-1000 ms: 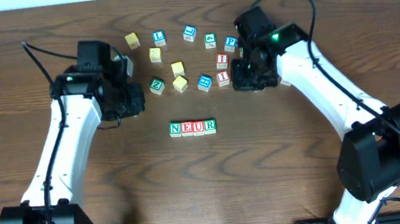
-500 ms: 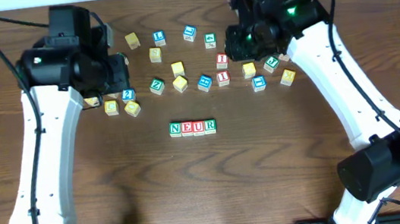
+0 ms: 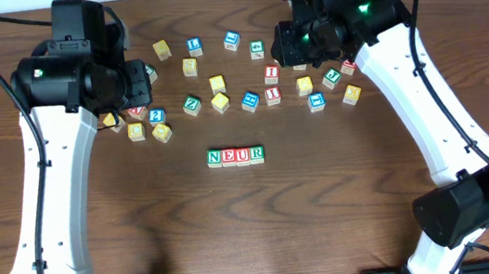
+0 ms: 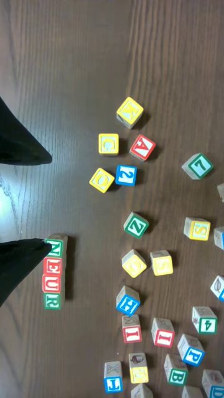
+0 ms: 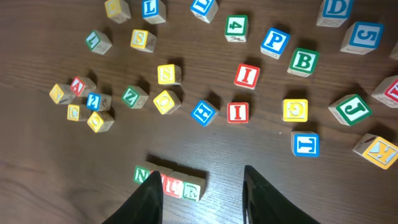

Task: Spell out NEURIPS
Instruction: 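Raise both grippers back over the block cluster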

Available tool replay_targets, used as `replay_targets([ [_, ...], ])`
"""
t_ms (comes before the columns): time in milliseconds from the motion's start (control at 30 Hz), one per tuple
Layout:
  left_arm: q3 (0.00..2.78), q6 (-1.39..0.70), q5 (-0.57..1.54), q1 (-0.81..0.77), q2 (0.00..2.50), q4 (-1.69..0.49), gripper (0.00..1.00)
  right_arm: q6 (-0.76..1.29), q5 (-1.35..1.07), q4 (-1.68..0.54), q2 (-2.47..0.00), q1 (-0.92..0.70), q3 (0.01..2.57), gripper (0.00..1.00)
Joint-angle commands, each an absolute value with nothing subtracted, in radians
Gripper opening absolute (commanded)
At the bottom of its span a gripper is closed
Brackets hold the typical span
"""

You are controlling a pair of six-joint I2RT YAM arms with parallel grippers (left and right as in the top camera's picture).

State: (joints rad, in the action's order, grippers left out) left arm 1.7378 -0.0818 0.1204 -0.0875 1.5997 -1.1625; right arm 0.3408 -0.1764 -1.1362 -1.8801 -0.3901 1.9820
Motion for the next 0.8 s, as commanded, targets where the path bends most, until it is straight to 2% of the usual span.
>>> replay_targets([
  [0,1.760,-0.084,0.077,-0.083,1.584,-1.162,0.40,0.370,-0.127,-1.134,-1.869,-0.394,2.000,0.39],
  [200,1.758,-0.084,0.057,-0.083,1.586,-1.144,0.50,0.370,-0.099,-1.134,-1.892,-0.392,2.000,0.52],
  [300,1.756,-0.084,0.057,-0.083,1.592,-1.123,0.53,0.370,-0.064,-1.134,-1.906,-0.392,2.000,0.54],
  [467,1.755,-0.084,0.057,-0.083,1.616,-1.082,0.57,0.369,0.015,-1.105,-1.940,-0.392,2.000,0.56],
  [767,1.754,-0.084,0.056,-0.083,1.703,-1.062,0.57,0.369,0.016,-1.070,-2.018,-0.398,2.000,0.56],
])
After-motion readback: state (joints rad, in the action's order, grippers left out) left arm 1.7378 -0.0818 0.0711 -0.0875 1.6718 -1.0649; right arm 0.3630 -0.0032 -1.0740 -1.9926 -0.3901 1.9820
